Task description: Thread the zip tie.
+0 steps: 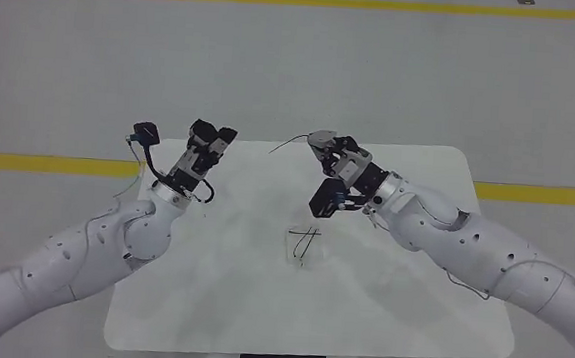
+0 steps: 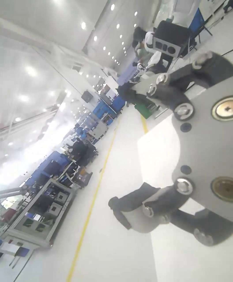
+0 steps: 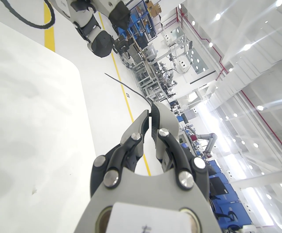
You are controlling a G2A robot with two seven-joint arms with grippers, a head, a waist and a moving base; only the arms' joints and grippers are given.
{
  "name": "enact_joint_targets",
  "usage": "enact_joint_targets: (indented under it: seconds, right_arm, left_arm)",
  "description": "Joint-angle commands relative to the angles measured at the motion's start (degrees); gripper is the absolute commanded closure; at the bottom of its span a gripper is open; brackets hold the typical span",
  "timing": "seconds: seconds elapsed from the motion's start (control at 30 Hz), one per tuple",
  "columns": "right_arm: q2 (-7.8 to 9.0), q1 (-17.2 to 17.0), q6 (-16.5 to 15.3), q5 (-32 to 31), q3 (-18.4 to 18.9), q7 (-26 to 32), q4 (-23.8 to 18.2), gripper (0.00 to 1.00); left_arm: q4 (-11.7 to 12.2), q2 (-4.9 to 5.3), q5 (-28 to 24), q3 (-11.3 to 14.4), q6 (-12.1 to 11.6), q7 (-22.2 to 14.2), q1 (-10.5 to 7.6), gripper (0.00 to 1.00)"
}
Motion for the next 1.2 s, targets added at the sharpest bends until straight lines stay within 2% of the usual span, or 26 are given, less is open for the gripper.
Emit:
enact_joint_targets:
  seconds: [0.0,0.13,0.17,0.23,0.27,0.33,0.37,0.47,0.5,0.53,0.6,0.7,0.87,1.17]
  right_arm:
    - [0.00,0.0,0.0,0.0,0.0,-0.1,0.0,1.00]
    - [0.01,0.1,0.2,0.0,0.0,-0.3,0.1,1.00]
    - [0.02,0.1,0.2,0.0,0.0,-0.3,0.1,1.00]
    - [0.04,0.1,0.2,0.0,0.0,-0.4,0.1,1.00]
    - [0.07,0.1,0.2,0.0,0.0,-0.4,0.1,1.00]
    - [0.14,0.0,0.3,0.0,0.0,-0.4,0.0,1.00]
    - [0.20,-0.1,0.3,0.0,0.0,-0.4,0.0,1.00]
    - [0.32,-0.2,0.4,0.0,0.0,-0.4,-0.1,1.00]
    - [0.37,-0.3,0.4,0.0,0.0,-0.4,-0.2,1.00]
    - [0.40,-0.3,0.4,0.0,0.0,-0.4,-0.2,1.00]
    - [0.44,-0.3,0.5,0.0,0.0,-0.4,-0.4,1.00]
    - [0.49,-0.3,0.5,0.0,0.0,-0.5,-0.5,1.00]
    - [0.49,-0.3,0.3,0.0,0.0,-0.3,-0.8,1.00]
    - [0.52,-0.6,1.4,0.0,0.0,0.3,-1.5,1.00]
  left_arm:
    - [0.4,-0.83,-0.8,-1.0,0.0,-0.5,0.07,0.00]
    - [0.9,-2.60,-5.0,-3.9,0.0,-2.9,1.01,0.00]
    - [0.4,-2.98,-7.1,-4.8,0.0,-4.1,1.42,0.00]
    - [-1.5,-3.68,-14.3,-7.7,0.0,-9.1,2.44,0.00]
    - [-2.9,-4.09,-21.8,-10.6,0.0,-15.0,3.72,0.00]
    - [-2.1,-4.54,-31.2,-17.4,0.0,-25.6,5.67,0.00]
    - [-1.1,-4.96,-38.2,-21.8,0.0,-35.1,8.00,0.00]
    - [3.1,-6.34,-48.5,-31.8,0.0,-54.3,12.89,0.00]
    - [5.5,-7.09,-51.2,-35.6,0.0,-62.8,14.56,0.00]
    - [7.2,-7.71,-52.5,-37.5,0.0,-68.4,15.81,0.00]
    - [10.6,-9.18,-53.6,-41.2,0.0,-76.8,17.40,0.00]
    - [13.2,-11.53,-54.0,-45.5,0.0,-83.5,19.05,0.00]
    - [14.5,-14.99,-52.0,-50.4,0.0,-90.5,21.28,0.00]
    - [14.6,-15.15,-51.6,-50.6,0.0,-91.0,21.40,0.00]
